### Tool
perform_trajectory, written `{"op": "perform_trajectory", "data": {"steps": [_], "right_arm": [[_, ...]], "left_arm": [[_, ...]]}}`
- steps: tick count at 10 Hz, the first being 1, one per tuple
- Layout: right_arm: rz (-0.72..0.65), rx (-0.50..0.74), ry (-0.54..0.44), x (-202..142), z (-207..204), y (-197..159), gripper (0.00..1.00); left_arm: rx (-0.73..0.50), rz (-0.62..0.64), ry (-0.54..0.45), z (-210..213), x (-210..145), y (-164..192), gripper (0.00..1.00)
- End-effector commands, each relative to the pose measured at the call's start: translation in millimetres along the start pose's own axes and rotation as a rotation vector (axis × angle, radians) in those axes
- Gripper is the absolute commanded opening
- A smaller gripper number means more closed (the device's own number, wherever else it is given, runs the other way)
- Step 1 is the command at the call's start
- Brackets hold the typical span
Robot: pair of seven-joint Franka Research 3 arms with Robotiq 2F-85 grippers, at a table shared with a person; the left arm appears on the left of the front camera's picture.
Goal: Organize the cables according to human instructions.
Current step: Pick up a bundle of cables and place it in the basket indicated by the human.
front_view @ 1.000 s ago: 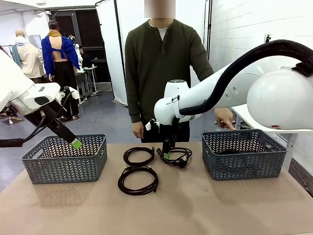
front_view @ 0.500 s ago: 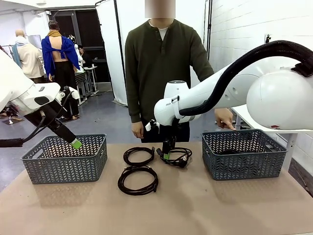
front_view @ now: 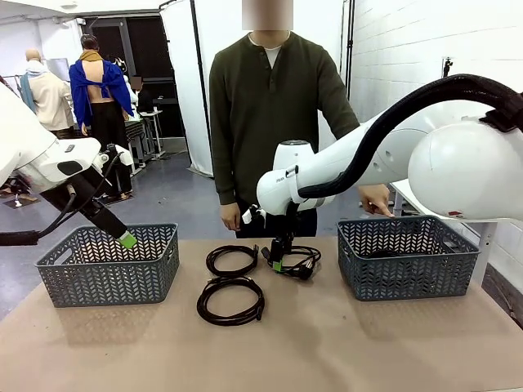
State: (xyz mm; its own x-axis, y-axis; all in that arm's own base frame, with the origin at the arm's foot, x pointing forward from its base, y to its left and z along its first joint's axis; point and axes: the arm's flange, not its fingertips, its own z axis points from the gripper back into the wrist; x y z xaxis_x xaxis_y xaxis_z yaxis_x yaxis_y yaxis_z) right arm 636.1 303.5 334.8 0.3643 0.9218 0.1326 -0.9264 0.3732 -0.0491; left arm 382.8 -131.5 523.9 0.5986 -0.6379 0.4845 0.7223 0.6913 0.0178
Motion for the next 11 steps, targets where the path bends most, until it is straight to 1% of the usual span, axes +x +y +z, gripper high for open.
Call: {"op": "perform_trajectory", "data": {"steps": [1,6,11], "right_arm": [[-0.013,-0.011,-0.004,2,-8,-1,1.00],[-0.022,0.004,0.009,6,-20,-1,1.00],[-0.060,0.009,0.048,13,-37,-8,1.00]], "left_arm": [[-0.013,-0.006,-0.016,0,-2,2,1.00],[-0.013,-0.006,-0.016,0,-2,2,1.00],[-0.013,-0.006,-0.016,0,-2,2,1.00]]}}
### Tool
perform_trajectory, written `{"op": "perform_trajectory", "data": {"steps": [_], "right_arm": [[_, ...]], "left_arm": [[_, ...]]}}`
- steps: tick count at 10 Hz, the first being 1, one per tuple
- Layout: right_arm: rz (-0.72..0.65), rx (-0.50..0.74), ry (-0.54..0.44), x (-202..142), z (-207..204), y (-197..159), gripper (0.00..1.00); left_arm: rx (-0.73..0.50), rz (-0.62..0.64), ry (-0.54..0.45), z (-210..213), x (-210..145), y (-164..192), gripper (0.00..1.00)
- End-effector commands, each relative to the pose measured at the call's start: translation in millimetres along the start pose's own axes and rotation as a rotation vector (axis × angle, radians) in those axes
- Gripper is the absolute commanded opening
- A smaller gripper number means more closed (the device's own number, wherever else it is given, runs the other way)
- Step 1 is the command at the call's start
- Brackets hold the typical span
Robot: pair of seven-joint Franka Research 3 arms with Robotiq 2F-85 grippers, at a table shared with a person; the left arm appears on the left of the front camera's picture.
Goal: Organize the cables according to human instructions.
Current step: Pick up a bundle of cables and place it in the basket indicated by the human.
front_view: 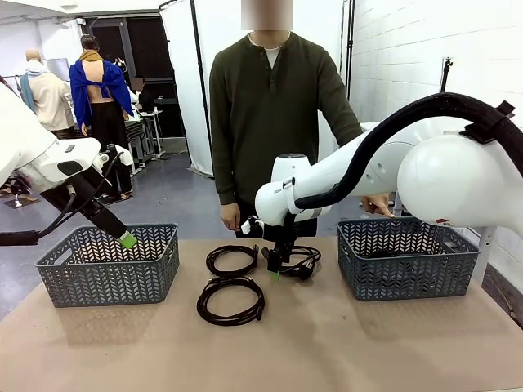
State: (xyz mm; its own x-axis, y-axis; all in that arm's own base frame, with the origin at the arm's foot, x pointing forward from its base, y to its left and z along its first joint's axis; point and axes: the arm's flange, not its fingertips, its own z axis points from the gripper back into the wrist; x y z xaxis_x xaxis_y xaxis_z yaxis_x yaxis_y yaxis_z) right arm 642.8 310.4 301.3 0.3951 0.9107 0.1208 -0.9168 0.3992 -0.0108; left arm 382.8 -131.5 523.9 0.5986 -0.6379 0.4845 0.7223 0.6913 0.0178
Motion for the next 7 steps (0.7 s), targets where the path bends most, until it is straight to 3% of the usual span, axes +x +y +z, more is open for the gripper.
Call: {"op": "perform_trajectory", "data": {"steps": [1,2,7], "right_arm": [[-0.034,-0.027,0.043,9,-4,-7,1.00],[-0.043,-0.022,0.045,10,-4,-8,1.00],[-0.101,-0.045,0.053,3,-6,-18,0.13]], "left_arm": [[-0.013,-0.006,-0.016,0,-2,2,1.00],[-0.013,-0.006,-0.016,0,-2,2,1.00],[-0.013,-0.006,-0.016,0,-2,2,1.00]]}}
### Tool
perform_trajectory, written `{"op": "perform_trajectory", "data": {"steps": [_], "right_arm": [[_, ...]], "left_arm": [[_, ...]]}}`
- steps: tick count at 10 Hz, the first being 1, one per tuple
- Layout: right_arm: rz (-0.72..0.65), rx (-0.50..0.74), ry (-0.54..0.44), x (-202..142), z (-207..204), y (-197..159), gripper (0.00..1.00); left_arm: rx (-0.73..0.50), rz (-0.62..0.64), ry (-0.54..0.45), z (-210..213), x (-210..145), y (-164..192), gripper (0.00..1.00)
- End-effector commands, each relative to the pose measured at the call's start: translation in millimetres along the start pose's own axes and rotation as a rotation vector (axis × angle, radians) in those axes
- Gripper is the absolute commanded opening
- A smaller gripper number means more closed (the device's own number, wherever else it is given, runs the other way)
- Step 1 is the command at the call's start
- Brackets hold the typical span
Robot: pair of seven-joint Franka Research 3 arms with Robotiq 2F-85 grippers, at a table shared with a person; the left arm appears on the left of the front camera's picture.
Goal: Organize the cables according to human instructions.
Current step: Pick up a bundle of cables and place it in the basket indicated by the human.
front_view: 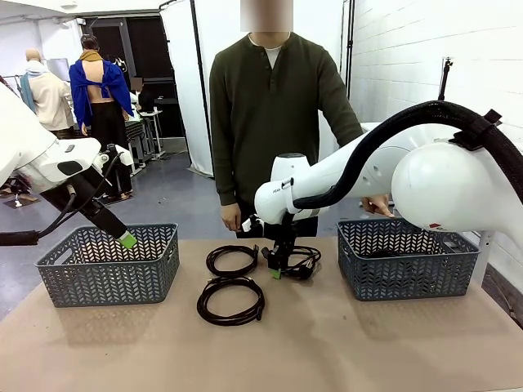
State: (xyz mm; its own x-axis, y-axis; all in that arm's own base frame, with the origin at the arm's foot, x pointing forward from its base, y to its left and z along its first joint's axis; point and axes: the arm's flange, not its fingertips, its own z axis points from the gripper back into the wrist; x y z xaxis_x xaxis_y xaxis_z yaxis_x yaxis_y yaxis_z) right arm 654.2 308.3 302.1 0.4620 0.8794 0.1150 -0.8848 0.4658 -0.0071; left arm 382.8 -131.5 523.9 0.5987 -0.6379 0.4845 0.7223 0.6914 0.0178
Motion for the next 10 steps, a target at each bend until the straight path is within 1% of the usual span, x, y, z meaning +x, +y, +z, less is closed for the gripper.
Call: {"op": "perform_trajectory", "data": {"steps": [1,6,7,8,9,10], "right_arm": [[-0.044,-0.046,0.045,-1,-7,-9,0.00],[-0.092,-0.048,0.019,-2,-3,-17,0.00],[-0.123,-0.062,0.012,-2,1,-18,0.00],[-0.167,-0.081,-0.005,-3,7,-22,0.00],[-0.203,-0.129,-0.018,-3,21,-27,0.00],[-0.212,-0.160,-0.024,-3,36,-30,0.00]], "left_arm": [[-0.013,-0.006,-0.016,0,-2,2,1.00],[-0.013,-0.006,-0.016,0,-2,2,1.00],[-0.013,-0.006,-0.016,0,-2,2,1.00],[-0.013,-0.006,-0.016,0,-2,2,1.00],[-0.013,-0.006,-0.016,0,-2,2,1.00],[-0.013,-0.006,-0.016,0,-2,2,1.00]]}}
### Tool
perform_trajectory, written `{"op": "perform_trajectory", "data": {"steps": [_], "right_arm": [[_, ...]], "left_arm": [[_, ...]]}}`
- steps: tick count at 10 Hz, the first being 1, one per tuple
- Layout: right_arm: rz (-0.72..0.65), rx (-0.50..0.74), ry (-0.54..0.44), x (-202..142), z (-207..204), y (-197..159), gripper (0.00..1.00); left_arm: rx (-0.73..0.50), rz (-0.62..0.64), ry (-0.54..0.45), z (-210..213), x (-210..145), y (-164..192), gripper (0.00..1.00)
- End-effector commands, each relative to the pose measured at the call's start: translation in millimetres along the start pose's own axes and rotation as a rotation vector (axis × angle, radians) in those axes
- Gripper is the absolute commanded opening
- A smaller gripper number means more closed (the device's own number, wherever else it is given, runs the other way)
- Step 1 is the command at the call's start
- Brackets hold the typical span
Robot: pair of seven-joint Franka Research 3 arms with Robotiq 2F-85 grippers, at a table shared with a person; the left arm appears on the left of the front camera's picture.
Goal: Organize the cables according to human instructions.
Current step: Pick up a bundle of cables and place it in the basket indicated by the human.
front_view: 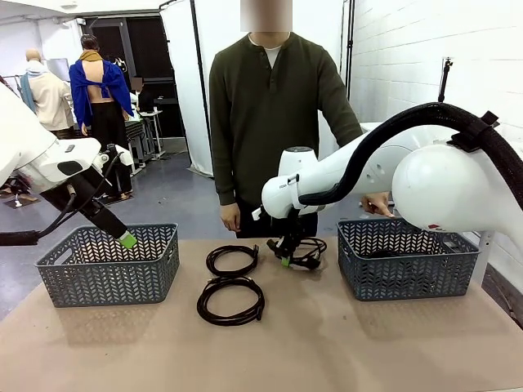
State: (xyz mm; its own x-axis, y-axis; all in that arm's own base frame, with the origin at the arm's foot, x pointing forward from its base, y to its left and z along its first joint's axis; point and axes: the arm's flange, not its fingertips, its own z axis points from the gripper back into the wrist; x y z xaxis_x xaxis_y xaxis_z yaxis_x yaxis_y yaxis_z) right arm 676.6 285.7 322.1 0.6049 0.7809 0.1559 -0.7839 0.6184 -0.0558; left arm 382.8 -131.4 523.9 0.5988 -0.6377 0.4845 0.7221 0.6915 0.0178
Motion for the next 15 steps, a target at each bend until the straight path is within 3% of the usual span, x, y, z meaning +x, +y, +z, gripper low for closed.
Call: {"op": "perform_trajectory", "data": {"steps": [1,5,9,12,15], "right_arm": [[-0.009,-0.091,-0.011,6,31,0,0.00],[0.209,0.014,-0.064,7,90,12,0.00],[0.538,-0.001,-0.045,-20,151,25,0.00],[0.730,-0.003,-0.001,-57,173,21,0.00],[0.782,0.040,0.015,-72,172,25,0.00]], "left_arm": [[-0.013,-0.006,-0.016,0,-2,2,1.00],[-0.013,-0.006,-0.016,0,-2,2,1.00],[-0.013,-0.006,-0.016,0,-2,2,1.00],[-0.013,-0.006,-0.016,0,-2,2,1.00],[-0.013,-0.006,-0.016,0,-2,2,1.00]]}}
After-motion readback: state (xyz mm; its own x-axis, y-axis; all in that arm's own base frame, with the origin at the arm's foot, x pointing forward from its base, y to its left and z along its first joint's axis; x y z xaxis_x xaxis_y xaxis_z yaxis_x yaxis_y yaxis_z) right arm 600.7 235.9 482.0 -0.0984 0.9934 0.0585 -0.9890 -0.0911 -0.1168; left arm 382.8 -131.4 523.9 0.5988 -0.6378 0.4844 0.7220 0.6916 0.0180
